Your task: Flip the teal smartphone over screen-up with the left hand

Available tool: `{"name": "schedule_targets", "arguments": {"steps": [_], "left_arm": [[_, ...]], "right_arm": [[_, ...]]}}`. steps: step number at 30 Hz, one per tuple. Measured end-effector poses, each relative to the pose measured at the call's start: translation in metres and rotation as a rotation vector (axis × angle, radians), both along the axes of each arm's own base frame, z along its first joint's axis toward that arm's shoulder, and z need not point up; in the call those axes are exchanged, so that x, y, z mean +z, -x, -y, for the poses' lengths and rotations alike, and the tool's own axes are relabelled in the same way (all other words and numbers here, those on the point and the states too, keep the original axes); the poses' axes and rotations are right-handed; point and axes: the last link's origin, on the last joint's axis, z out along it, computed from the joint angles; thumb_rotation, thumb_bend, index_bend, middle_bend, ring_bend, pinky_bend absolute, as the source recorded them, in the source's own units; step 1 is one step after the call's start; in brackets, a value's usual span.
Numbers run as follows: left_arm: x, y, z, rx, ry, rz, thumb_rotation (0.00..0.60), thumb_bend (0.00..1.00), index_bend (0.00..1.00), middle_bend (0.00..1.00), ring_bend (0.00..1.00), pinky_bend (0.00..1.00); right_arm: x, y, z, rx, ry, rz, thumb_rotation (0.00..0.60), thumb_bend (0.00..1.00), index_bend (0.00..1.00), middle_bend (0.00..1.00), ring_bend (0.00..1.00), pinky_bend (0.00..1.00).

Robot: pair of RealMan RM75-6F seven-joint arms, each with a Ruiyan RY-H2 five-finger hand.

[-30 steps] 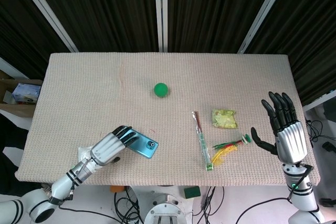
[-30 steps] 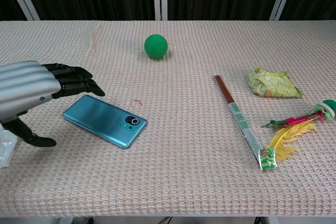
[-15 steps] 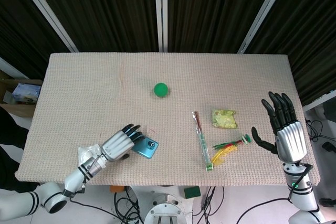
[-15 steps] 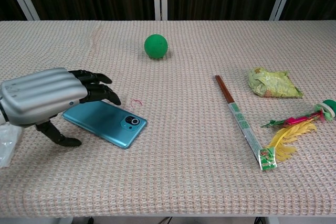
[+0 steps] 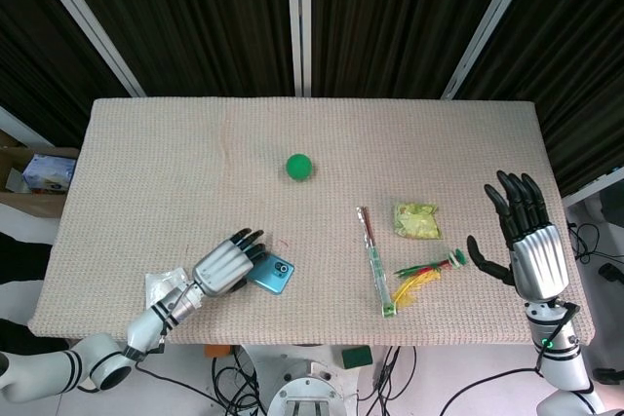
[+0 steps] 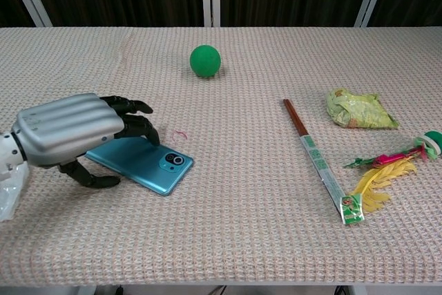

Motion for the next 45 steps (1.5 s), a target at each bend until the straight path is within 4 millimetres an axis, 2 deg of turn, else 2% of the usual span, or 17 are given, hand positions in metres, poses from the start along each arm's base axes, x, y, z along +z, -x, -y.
{"name": "schedule_targets", "arguments": {"steps": [8,24,39,43,45], "left_arm": [[-0.001,-0.001,-0.001,0.010,0.003,0.031,0.600,0.42,0.35,0.37,0.12,0.19],[-0.003,-0.013,-0.016,0.044,-0.018,0.159,0.600,0.47,0.41,0.44,0.15,0.21],[-0.006,-0.036,-0.053,0.049,-0.081,0.227,0.600,0.49,0.45,0.51,0.18,0.23],[-0.009,-0.038,-0.062,0.058,-0.085,0.218,0.600,0.49,0.44,0.51,0.18,0.23],[-0.010,-0.039,-0.067,0.062,-0.091,0.218,0.600,0.48,0.41,0.48,0.18,0.23]], "right_arm": [[-0.001,0.002,0.000,-0.007,-0.004,-0.002,0.510,0.45,0.00,0.00,0.00,0.00],[0.001,0.008,0.001,-0.022,0.003,0.001,0.509,0.46,0.00,0.00,0.00,0.00],[0.007,0.019,0.003,-0.053,0.014,0.001,0.508,0.46,0.00,0.00,0.00,0.00],[0.007,0.022,0.005,-0.061,0.014,0.001,0.509,0.46,0.00,0.00,0.00,0.00],[0.007,0.023,0.006,-0.064,0.013,0.001,0.509,0.46,0.00,0.00,0.00,0.00]]}}
